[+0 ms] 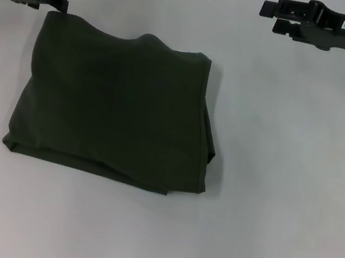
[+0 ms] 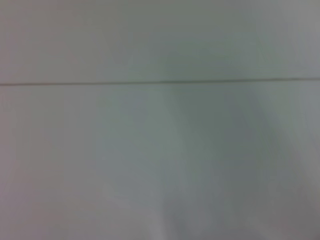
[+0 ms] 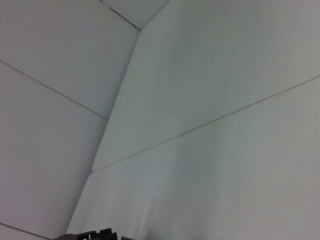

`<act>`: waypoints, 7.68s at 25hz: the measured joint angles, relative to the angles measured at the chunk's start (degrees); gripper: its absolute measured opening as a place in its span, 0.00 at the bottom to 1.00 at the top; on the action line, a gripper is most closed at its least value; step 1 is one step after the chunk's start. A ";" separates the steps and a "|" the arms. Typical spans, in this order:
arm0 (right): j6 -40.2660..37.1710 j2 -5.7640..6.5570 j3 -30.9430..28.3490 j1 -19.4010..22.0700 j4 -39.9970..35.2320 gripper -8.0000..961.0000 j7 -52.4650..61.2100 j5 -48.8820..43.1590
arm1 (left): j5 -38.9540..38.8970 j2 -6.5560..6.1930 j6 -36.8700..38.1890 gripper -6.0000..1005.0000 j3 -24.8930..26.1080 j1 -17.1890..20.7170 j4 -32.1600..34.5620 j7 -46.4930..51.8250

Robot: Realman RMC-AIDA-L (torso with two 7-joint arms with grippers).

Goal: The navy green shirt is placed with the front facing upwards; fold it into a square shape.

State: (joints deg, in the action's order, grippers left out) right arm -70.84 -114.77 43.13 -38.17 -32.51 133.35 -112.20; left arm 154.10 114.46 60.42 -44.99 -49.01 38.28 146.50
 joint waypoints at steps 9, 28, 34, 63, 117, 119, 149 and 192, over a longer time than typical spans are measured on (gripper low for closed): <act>0.03 0.01 -0.12 0.26 0.00 0.68 0.41 -0.04 | 1.87 -0.18 -3.42 0.60 -0.59 -1.87 -4.90 -0.17; 0.45 0.44 -0.32 0.36 0.83 0.68 0.41 0.21 | 1.90 0.18 -2.40 0.42 -2.92 -2.72 -5.84 -0.02; 0.45 0.46 -0.33 0.16 0.87 0.69 0.41 0.12 | 1.90 0.03 -1.38 0.18 -2.52 -1.85 -4.13 0.41; 0.54 0.45 -0.44 0.20 0.87 0.68 0.83 0.41 | 3.39 0.20 -0.10 0.05 -2.21 0.89 -0.63 1.78; -8.39 4.64 0.72 -8.37 1.78 0.67 18.58 -15.16 | -13.67 1.10 35.36 0.34 7.41 2.31 9.45 -6.78; -8.61 3.90 0.93 -8.82 2.01 0.67 18.58 -15.15 | -13.69 1.14 35.33 0.34 7.26 1.90 9.38 -6.67; 14.54 -3.66 2.78 -11.49 11.14 0.67 23.47 -11.21 | -16.67 -1.78 32.92 0.35 14.84 6.08 10.61 -6.84; -12.57 -2.77 -5.49 13.97 -1.76 0.76 -44.72 15.75 | -40.45 7.23 44.33 0.44 20.96 26.71 8.95 -45.23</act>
State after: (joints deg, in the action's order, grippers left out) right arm -83.40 -117.55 37.64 -24.20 -34.27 88.63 -96.44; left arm 113.65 121.69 104.74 -24.03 -22.30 47.23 101.28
